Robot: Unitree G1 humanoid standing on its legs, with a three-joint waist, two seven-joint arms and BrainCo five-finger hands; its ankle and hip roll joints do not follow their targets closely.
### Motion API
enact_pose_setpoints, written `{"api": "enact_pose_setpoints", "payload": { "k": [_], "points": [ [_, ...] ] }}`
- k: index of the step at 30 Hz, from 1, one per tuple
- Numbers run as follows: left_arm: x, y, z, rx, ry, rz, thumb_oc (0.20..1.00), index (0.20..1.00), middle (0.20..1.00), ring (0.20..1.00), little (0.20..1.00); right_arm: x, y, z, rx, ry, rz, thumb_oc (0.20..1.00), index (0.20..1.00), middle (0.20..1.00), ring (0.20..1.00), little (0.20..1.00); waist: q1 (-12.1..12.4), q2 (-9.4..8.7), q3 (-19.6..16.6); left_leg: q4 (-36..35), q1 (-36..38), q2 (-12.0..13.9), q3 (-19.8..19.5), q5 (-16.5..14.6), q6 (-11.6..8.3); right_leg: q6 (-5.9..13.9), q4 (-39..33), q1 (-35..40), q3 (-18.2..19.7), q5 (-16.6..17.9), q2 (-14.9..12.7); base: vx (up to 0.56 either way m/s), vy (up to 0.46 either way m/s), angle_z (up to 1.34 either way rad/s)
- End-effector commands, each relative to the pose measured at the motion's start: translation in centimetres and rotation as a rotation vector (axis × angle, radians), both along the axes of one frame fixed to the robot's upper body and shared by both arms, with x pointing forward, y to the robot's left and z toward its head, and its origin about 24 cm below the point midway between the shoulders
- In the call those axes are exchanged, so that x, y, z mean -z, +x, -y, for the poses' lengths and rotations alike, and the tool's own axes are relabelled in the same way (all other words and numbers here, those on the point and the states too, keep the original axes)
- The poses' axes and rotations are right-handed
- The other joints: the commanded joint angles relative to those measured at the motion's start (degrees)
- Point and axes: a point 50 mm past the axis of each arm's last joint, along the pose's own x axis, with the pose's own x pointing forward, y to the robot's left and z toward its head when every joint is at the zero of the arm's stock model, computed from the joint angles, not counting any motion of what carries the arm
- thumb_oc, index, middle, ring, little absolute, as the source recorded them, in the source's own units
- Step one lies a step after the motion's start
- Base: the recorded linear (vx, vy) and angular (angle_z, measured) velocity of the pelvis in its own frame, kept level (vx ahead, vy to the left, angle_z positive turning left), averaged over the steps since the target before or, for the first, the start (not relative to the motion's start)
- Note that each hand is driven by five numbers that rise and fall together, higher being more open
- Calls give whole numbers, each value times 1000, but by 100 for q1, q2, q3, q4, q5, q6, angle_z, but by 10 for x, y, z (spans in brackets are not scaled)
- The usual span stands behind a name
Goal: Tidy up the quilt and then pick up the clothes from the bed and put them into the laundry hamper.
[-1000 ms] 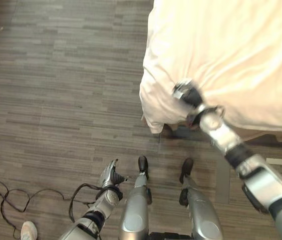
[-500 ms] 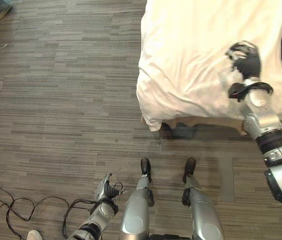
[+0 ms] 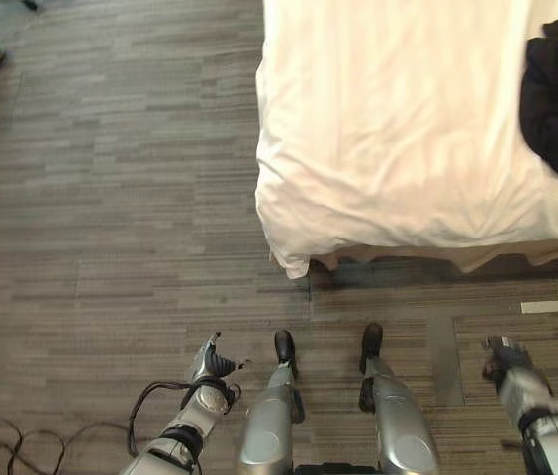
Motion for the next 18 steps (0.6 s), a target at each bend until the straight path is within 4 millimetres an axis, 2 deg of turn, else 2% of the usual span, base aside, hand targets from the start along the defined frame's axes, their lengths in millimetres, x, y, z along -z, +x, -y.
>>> {"api": "enact_pose_setpoints", "payload": {
  "k": [1, 2, 3, 4, 5, 6, 7, 8, 10, 12, 13, 14, 15, 16, 17, 18],
  "points": [
    [5, -8, -10, 36, 42, -71, 1000, 1000, 1000, 1000, 1000, 20, -40, -6, -42, -7, -126, 1000, 1000, 1000, 1000, 1000, -268, -327, -446, 958, -65, 179, -57, -1012, -214, 635, 762, -185, 295, -779, -554, 57, 29, -8],
    [5, -8, -10, 36, 42, -71, 1000, 1000, 1000, 1000, 1000, 20, -40, -6, -42, -6, -126, 1000, 1000, 1000, 1000, 1000, -262, -332, -457, 940, -73, 175, -49, -990, -211, 633, 743, -196, 302, -756, -554, 40, 42, -34],
    [8, -14, -13, 55, 52, -115, 1000, 1000, 1000, 1000, 1000, 29, -53, -16, -110, -2, -191, 1000, 1000, 1000, 1000, 1000, -354, -377, -600, 653, 275, 285, 355, -936, -238, 634, 724, -184, 57, -607, -547, -12, 9, -57],
    [8, -16, -16, 64, 62, -122, 1000, 1000, 1000, 1000, 1000, 32, -57, -20, -172, -23, -224, 1000, 1000, 1000, 1000, 1000, -321, -372, -677, 520, 448, 388, 661, -888, -279, 652, 767, -157, -570, -551, -690, 50, 8, -145],
    [10, -17, -14, 89, 70, -133, 1000, 1000, 1000, 1000, 1000, 33, -55, -27, -244, -58, -243, 1000, 1000, 1000, 1000, 1000, -332, -322, -792, 404, 655, 504, 949, -904, -355, 683, 937, -48, -1205, -666, -838, 38, -18, -210],
    [10, -18, -14, 89, 71, -135, 1000, 1000, 1000, 1000, 1000, 34, -56, -28, -245, -59, -246, 1000, 1000, 1000, 1000, 1000, -337, -321, -787, 379, 690, 506, 948, -899, -363, 688, 960, -30, -1210, -690, -838, 43, -58, -241],
    [13, -24, -13, 108, 91, -153, 1000, 1000, 1000, 1000, 1000, 38, -52, -46, -401, -104, -283, 1000, 1000, 1000, 1000, 1000, -299, -281, -946, 345, 847, 684, 1558, -798, -375, 566, 1206, 135, -2243, -780, -1094, 43, -117, -180],
    [19, -35, -15, 95, 84, -182, 1000, 1000, 1000, 1000, 1000, 43, -58, -55, -463, -100, -309, 1000, 1000, 1000, 1000, 1000, -279, -313, -1090, 335, 936, 742, 1804, -740, -415, 515, 1166, 283, -2398, -833, -1072, 105, -180, -205],
    [25, -47, -15, 98, 86, -226, 1000, 1000, 1000, 1000, 1000, 48, -65, -66, -488, -78, -316, 1000, 1000, 1000, 1000, 1000, -429, -335, -1259, 319, 1096, 866, 2135, -653, -472, 461, 982, 297, -2099, -939, -845, 210, -245, -228],
    [30, -58, -17, 73, 79, -261, 1000, 1000, 1000, 1000, 1000, 54, -81, -72, -466, -35, -346, 1000, 1000, 1000, 1000, 1000, -567, -304, -1407, 722, 1264, 1112, 2338, -598, -580, 303, 551, 409, -1575, -1116, -421, 316, -306, -149],
    [31, -61, -18, 59, 79, -267, 1000, 1000, 1000, 1000, 1000, 56, -84, -75, -484, -31, -356, 1000, 1000, 1000, 1000, 1000, -516, -281, -1353, 1303, 1282, 1406, 2319, -304, -719, 162, 387, 553, -1361, -1212, -146, 317, -325, -123],
    [31, -61, -20, 45, 83, -260, 1000, 1000, 1000, 1000, 1000, 54, -80, -74, -500, -45, -349, 1000, 1000, 1000, 1000, 1000, -461, -303, -1286, 1935, 1203, 1588, 2093, 89, -822, 59, 276, 669, -1192, -1296, 55, 300, -423, -181],
    [30, -62, -23, 23, 89, -256, 1000, 1000, 1000, 1000, 1000, 53, -76, -73, -512, -56, -346, 1000, 1000, 1000, 1000, 1000, -356, -367, -1225, 2580, 1029, 1669, 1603, 268, -789, -84, 144, 776, -965, -1328, 257, 247, -382, -198],
    [30, -63, -24, 6, 88, -250, 1000, 1000, 1000, 1000, 1000, 52, -73, -73, -532, -65, -347, 1000, 1000, 1000, 1000, 1000, -235, -478, -1182, 2943, 748, 1401, 974, 4, -539, -141, 80, 828, -668, -1332, 317, 235, -286, -217],
    [29, -62, -24, -15, 82, -235, 1000, 1000, 1000, 1000, 1000, 50, -67, -73, -555, -80, -339, 1000, 1000, 1000, 1000, 1000, -111, -564, -1126, 3326, 214, 906, 255, -421, -323, -145, 25, 880, -312, -1357, 390, 142, -106, -188],
    [29, -62, -24, -15, 82, -235, 1000, 1000, 1000, 1000, 1000, 50, -67, -73, -555, -80, -339, 1000, 1000, 1000, 1000, 1000, -120, -562, -1136, 3348, 185, 908, 246, -433, -315, -143, 26, 864, -320, -1355, 389, 215, -46, -206]
  ]
}}
